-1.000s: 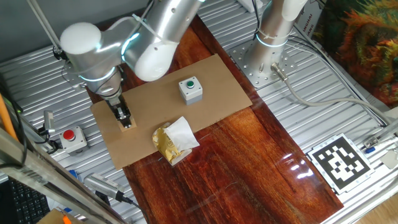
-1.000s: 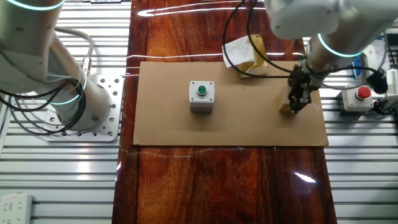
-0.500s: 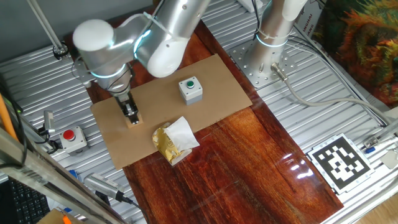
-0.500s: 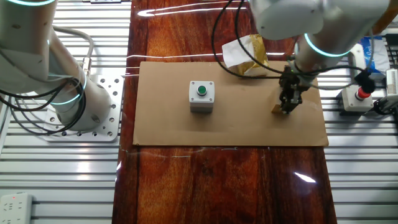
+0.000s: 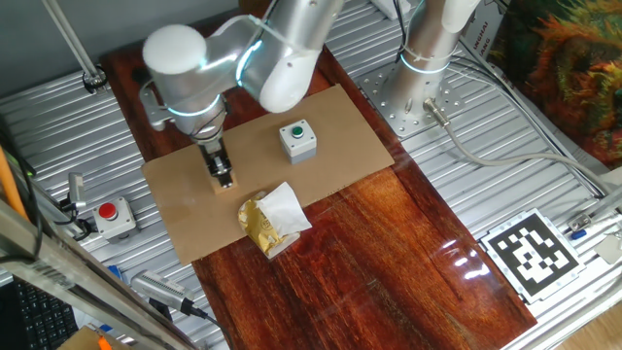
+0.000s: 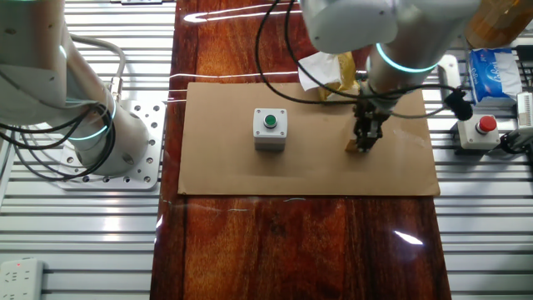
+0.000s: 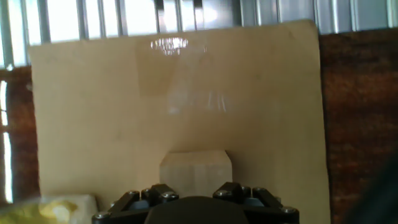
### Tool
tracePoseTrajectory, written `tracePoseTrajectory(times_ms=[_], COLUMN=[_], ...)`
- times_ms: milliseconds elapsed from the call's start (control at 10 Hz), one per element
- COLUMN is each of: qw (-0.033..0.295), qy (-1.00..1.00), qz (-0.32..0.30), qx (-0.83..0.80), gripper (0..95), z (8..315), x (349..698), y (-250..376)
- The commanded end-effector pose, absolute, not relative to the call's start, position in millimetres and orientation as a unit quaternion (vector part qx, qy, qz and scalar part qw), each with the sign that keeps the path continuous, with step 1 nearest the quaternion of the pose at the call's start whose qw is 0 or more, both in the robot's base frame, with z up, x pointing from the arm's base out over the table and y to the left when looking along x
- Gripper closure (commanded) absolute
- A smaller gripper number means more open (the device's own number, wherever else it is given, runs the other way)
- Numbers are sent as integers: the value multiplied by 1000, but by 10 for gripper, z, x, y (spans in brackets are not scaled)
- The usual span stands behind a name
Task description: Hold a small block with the gripper and sweep it from left to right on the table
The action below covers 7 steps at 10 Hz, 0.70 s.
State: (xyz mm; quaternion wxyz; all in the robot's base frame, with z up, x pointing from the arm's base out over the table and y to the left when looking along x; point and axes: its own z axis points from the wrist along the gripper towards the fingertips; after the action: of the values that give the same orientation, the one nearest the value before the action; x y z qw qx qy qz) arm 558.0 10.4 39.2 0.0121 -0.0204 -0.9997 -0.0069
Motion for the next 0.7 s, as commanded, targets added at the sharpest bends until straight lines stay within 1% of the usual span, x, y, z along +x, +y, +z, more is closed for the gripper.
tracePoseTrajectory(times_ms=[100,300,500,700], qw=[12,8,9,4], qy=[-999,-1000,-999,-1000], qz=[-17,-6,-19,-11], qx=[-27,-23,-31,-26], gripper=[570,570,570,570], z=[117,109,79,54], x=[5473,5361,5254,5187], y=[117,118,121,137])
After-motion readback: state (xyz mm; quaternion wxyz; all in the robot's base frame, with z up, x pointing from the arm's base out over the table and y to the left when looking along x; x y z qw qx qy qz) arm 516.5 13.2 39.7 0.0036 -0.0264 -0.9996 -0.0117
